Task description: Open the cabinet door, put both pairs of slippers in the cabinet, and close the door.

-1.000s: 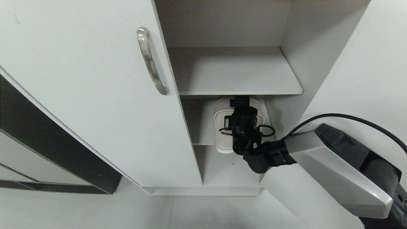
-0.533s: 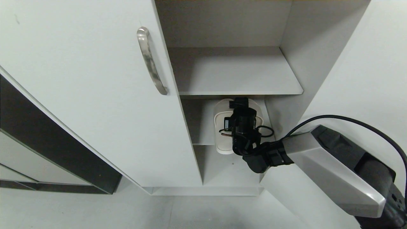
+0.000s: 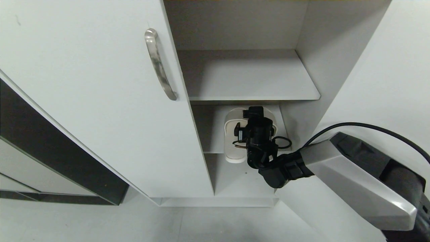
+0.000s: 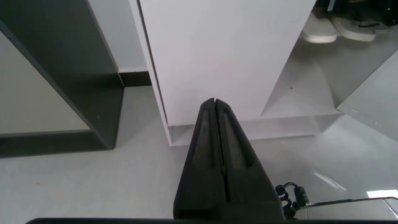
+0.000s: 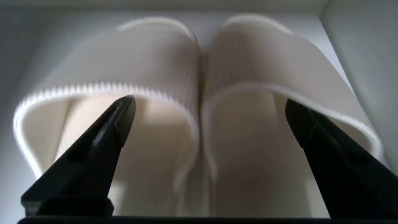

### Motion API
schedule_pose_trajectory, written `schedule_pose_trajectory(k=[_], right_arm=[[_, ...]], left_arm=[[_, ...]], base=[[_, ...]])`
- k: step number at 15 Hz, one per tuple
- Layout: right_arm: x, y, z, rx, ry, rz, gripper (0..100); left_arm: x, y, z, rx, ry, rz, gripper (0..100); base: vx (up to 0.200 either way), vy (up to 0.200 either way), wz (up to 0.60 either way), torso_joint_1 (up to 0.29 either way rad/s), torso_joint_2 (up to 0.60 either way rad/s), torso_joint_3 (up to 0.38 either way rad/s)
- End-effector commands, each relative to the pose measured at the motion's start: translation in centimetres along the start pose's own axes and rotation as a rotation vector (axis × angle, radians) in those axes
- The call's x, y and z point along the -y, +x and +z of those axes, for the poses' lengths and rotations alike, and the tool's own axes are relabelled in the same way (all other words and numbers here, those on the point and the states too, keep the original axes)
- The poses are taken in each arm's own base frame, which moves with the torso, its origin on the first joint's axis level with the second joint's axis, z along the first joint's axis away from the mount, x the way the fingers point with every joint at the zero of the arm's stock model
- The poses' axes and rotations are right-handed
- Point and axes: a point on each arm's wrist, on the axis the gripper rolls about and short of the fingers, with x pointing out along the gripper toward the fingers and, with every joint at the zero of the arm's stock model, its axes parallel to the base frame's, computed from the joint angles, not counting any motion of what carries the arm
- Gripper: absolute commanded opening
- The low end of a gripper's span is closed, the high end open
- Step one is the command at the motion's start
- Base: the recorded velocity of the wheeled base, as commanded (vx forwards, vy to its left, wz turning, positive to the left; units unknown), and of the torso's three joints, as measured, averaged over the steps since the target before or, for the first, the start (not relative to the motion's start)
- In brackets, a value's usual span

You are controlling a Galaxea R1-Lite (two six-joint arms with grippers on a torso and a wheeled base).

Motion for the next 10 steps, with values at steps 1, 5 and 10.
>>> schedule_pose_trajectory(k=[1, 5, 10], right_arm=[[0.5, -2.4, 1.9, 0.009, 0.010, 0.026, 100], [1.2, -8.1, 2.6, -0.002, 0.010, 0.103, 100], [2.6, -11.2, 2.3, 0.004, 0.010, 0.133, 100]], left_arm=[[0.0, 0.0, 0.0, -0.001, 0.001, 0.000, 0], [0.0, 0.0, 0.0, -0.001, 0.001, 0.000, 0], [0.0, 0.0, 0.0, -0.001, 0.001, 0.000, 0]], base=[[0.000, 0.000, 0.00, 0.000, 0.00, 0.000], [0.000, 0.000, 0.00, 0.000, 0.00, 0.000], [0.000, 0.000, 0.00, 0.000, 0.00, 0.000]])
